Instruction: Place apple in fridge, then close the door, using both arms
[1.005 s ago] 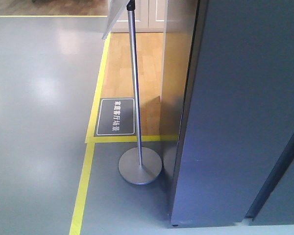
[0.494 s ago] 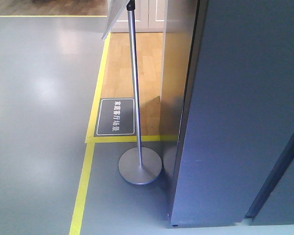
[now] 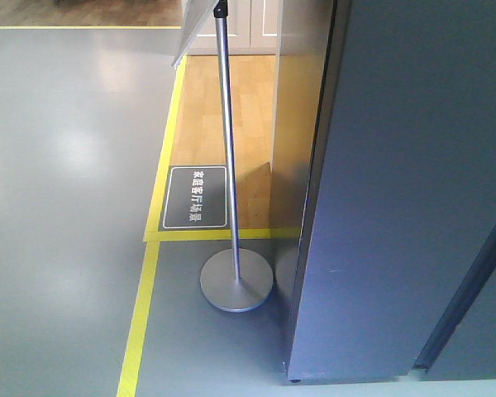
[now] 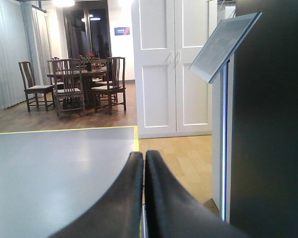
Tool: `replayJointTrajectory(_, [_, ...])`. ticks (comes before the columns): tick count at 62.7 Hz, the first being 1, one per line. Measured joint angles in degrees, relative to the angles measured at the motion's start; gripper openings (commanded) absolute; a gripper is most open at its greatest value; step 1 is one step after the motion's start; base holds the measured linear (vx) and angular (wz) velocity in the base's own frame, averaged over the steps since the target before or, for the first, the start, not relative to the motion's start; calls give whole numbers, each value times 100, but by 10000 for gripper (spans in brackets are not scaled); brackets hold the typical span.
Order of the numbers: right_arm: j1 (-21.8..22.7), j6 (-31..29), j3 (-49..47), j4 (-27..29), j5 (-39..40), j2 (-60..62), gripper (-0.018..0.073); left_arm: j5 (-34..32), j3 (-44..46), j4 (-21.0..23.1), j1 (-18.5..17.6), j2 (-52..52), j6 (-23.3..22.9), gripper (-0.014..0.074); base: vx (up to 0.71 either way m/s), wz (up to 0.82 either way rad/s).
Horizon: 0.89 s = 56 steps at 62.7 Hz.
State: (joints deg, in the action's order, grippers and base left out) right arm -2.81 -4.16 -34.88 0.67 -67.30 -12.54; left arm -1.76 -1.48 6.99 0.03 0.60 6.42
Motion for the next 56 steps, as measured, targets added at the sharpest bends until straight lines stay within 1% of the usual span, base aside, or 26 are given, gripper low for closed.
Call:
replayJointTrajectory(19, [0,0,0,0,0,0,-3,6,0,-26,0,0,-106,-6,0,0])
replayJointTrajectory(24, [0,0,0,0,0,0,-3,18,0,-263,0,0,-299,-6,0,0])
replayJointTrajectory(28, [0,0,0,0,0,0,-3,57,0,-463,0,0,-572,-6,0,0])
replayJointTrajectory(36, [0,0,0,0,0,0,-3,86,0,-659,0,0,-843,-6,0,0])
replayJointTrajectory(56, [0,0,0,0,0,0,-3,92,0,-699,0,0,-870,-6,0,0])
